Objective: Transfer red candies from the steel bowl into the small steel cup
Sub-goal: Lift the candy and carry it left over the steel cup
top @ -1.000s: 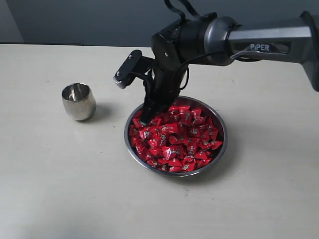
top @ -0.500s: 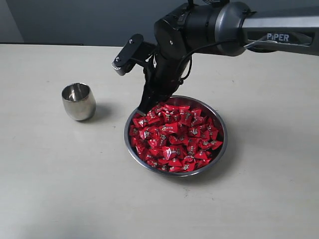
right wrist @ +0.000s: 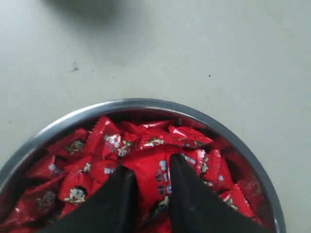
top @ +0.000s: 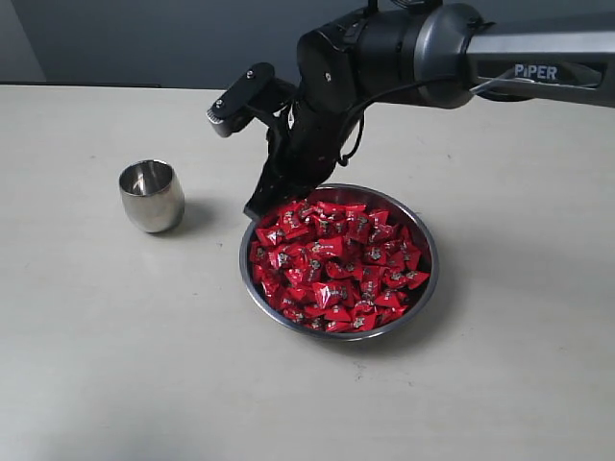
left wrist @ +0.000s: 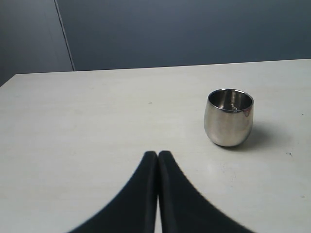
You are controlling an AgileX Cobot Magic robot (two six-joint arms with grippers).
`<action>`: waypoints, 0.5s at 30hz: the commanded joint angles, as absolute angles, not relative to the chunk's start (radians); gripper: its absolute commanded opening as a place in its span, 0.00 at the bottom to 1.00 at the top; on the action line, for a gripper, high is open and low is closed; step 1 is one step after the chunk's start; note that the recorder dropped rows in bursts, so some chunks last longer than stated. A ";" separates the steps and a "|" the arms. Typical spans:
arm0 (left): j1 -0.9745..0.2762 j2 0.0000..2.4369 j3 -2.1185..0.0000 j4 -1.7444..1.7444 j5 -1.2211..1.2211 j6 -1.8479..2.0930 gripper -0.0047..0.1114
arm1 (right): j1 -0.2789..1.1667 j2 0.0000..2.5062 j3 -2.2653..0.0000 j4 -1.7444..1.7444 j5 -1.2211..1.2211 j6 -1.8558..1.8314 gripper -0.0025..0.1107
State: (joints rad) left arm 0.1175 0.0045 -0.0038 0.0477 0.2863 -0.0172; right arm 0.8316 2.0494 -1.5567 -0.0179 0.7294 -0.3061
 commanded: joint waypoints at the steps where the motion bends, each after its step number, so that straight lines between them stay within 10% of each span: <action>1: 0.118 0.000 0.000 0.045 0.285 -0.020 0.04 | 0.827 2.037 -1.560 0.085 0.675 -0.302 0.01; 15: 0.118 0.000 0.000 0.045 0.285 -0.020 0.04 | 0.827 1.999 -1.605 0.197 0.502 -0.419 0.01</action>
